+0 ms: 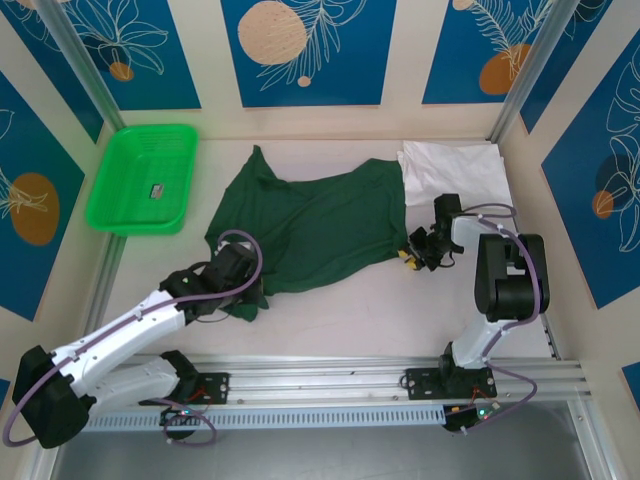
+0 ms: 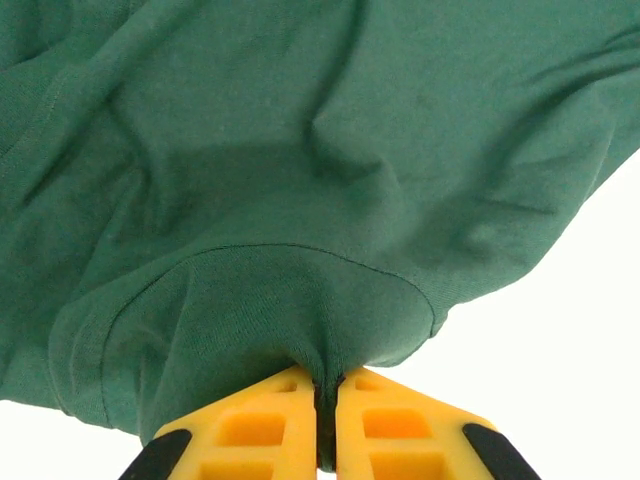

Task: Fold and stack the t-shirts

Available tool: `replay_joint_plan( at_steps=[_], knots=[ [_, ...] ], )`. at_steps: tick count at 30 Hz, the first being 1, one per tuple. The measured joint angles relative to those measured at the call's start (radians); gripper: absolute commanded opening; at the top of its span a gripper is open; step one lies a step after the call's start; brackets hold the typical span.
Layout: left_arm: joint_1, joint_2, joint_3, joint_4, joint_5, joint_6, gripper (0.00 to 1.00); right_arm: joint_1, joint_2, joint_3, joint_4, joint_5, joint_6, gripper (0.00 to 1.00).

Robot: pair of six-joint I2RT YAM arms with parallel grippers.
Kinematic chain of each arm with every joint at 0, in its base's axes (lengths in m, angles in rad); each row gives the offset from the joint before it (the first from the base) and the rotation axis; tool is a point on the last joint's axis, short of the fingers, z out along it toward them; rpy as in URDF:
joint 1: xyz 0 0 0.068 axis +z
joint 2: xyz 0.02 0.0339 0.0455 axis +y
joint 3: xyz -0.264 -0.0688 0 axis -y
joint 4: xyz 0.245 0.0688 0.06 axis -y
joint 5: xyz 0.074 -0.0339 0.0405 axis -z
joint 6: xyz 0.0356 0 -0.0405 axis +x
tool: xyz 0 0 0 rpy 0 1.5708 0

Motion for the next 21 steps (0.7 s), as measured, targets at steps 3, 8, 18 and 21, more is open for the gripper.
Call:
replay_joint_plan(
  at_steps=[3, 8, 18, 21],
  knots=[
    [0.000, 0.003, 0.000, 0.002, 0.000, 0.000, 0.10, 0.004, 0.005, 0.009, 0.011, 0.000, 0.000, 0.28],
    [0.002, 0.012, 0.000, 0.010, 0.000, 0.000, 0.10, 0.006, 0.024, 0.023, 0.013, 0.008, 0.000, 0.28],
    [0.003, 0.013, 0.000, 0.013, 0.000, 0.000, 0.10, 0.006, 0.050, 0.053, -0.025, 0.023, -0.017, 0.09],
    [0.005, 0.013, 0.000, 0.014, 0.000, 0.000, 0.10, 0.006, 0.051, 0.054, -0.019, 0.026, -0.021, 0.01]
  ],
)
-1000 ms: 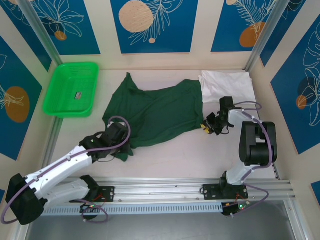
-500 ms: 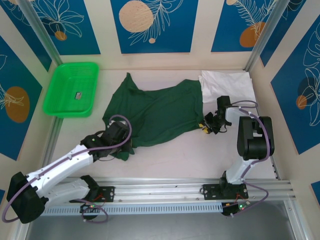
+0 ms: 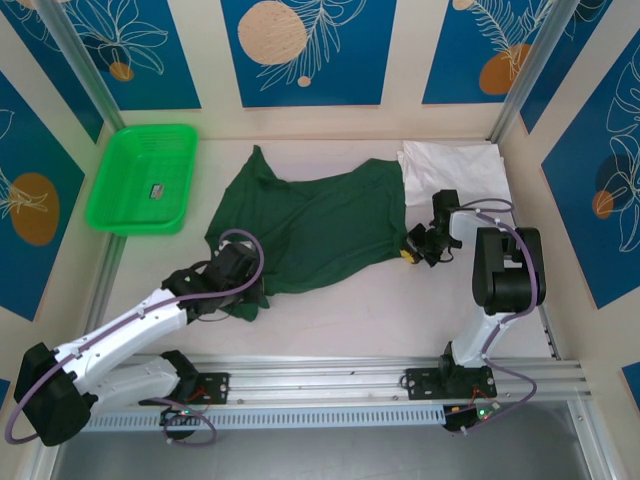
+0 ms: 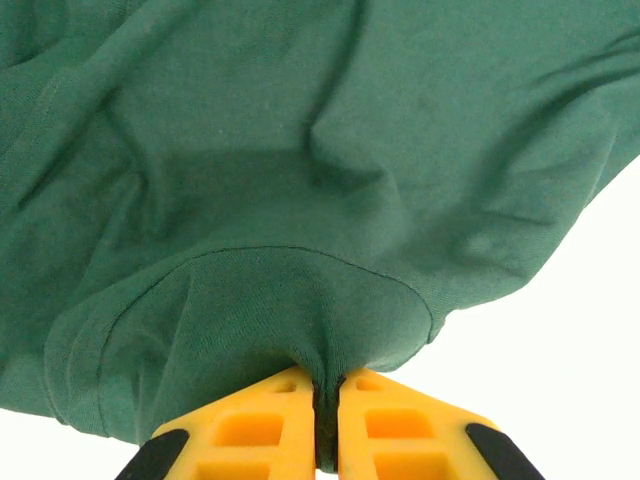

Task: Fold and stack the t-shirts

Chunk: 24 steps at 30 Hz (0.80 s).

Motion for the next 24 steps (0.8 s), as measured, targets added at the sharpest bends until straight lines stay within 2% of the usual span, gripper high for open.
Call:
replay_joint_plan(
  at_steps=[4, 8, 17, 20, 22, 24],
  knots=[
    [0.001, 0.000, 0.000, 0.000, 0.000, 0.006, 0.11, 0.000, -0.005, -0.002, 0.008, 0.008, -0.002, 0.00],
    [0.002, 0.002, 0.002, -0.001, 0.014, 0.024, 0.17, 0.000, -0.064, -0.049, 0.024, 0.019, -0.001, 0.00],
    [0.004, 0.056, 0.038, -0.008, 0.163, 0.113, 0.29, 0.000, -0.502, -0.253, -0.010, 0.014, 0.020, 0.00],
    [0.005, 0.056, 0.046, -0.017, 0.170, 0.127, 0.46, 0.000, -0.642, -0.302, -0.051, 0.014, 0.032, 0.00],
    [0.005, 0.056, 0.060, -0.024, 0.159, 0.122, 0.63, 0.000, -0.733, -0.329, -0.091, 0.014, 0.037, 0.00],
    [0.006, 0.060, 0.090, -0.038, 0.126, 0.111, 0.70, 0.000, -0.812, -0.351, -0.132, 0.014, 0.042, 0.00]
  ],
)
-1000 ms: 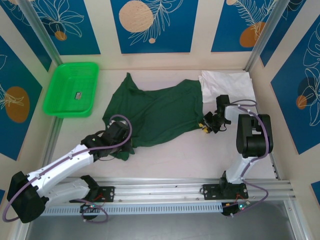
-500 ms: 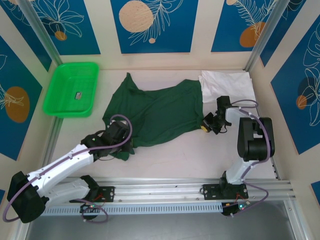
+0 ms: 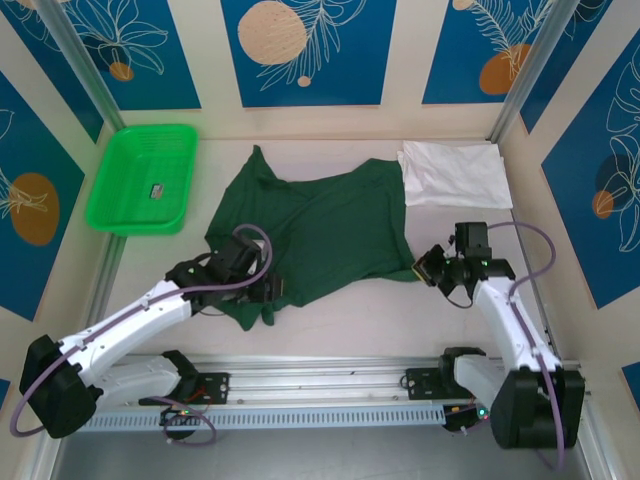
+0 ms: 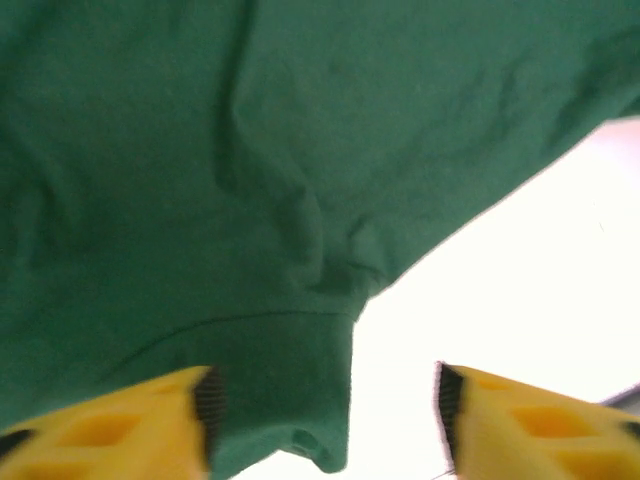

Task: Fold and stack the t-shirts

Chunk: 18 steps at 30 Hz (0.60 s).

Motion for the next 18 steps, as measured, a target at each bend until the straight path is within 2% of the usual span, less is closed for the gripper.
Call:
replay_joint_plan(
  at_steps=[5, 8, 12, 18],
  knots=[
    [0.029, 0.053, 0.111, -0.009, -0.093, -0.019, 0.75, 0.000, -0.128, -0.075, -0.068, 0.000, 0.011, 0.00],
    [0.083, 0.127, 0.174, 0.014, -0.120, -0.029, 0.72, 0.007, -0.147, -0.133, -0.090, 0.000, 0.020, 0.00],
    [0.167, 0.321, 0.267, 0.060, -0.126, -0.032, 0.64, 0.018, -0.150, -0.192, -0.095, 0.001, 0.037, 0.00],
    [0.248, 0.666, 0.388, 0.108, -0.127, -0.026, 0.52, 0.032, -0.153, -0.202, -0.061, 0.004, 0.037, 0.00]
  ],
)
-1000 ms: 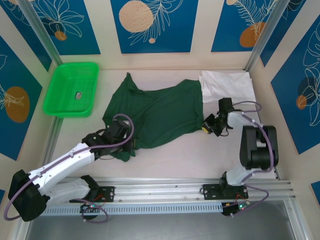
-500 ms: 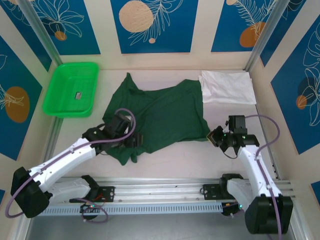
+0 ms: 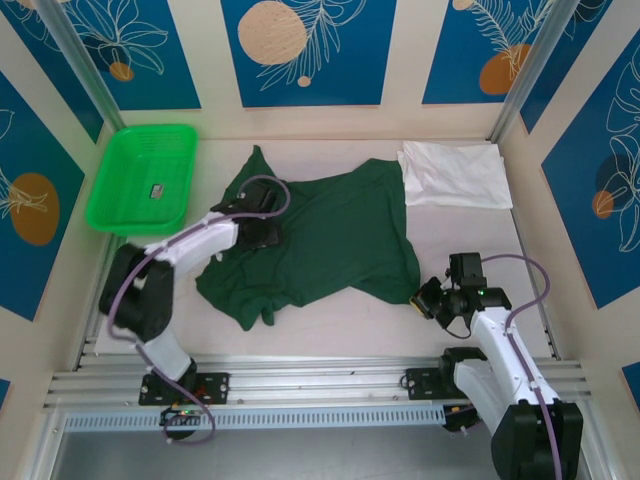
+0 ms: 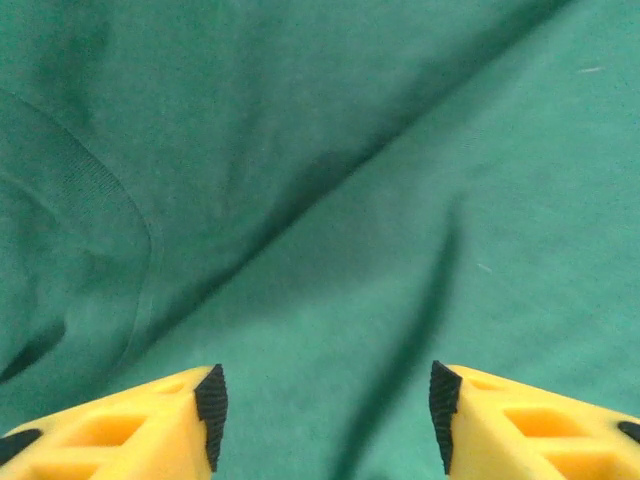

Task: Fold and stack the t-shirts

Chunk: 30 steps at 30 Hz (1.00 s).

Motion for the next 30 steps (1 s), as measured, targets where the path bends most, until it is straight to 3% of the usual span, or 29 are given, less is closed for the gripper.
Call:
replay_joint_plan(
  at_steps=[6, 15, 21, 30],
  knots=[
    [0.083, 0.277, 0.228, -0.032, -0.048, 0.013, 0.52, 0.005, 0.000, -0.006, 0.059, -0.005, -0.002, 0.00],
    [0.112, 0.617, 0.714, -0.163, -0.158, 0.078, 0.51, 0.006, 0.000, -0.011, 0.099, -0.013, -0.032, 0.00],
    [0.129, 0.786, 1.019, -0.262, -0.190, 0.121, 0.49, 0.006, 0.000, -0.011, 0.103, -0.016, -0.042, 0.00],
    [0.198, 0.959, 1.346, -0.381, -0.218, 0.204, 0.47, 0.006, 0.012, -0.011, 0.125, -0.021, -0.045, 0.00]
  ],
)
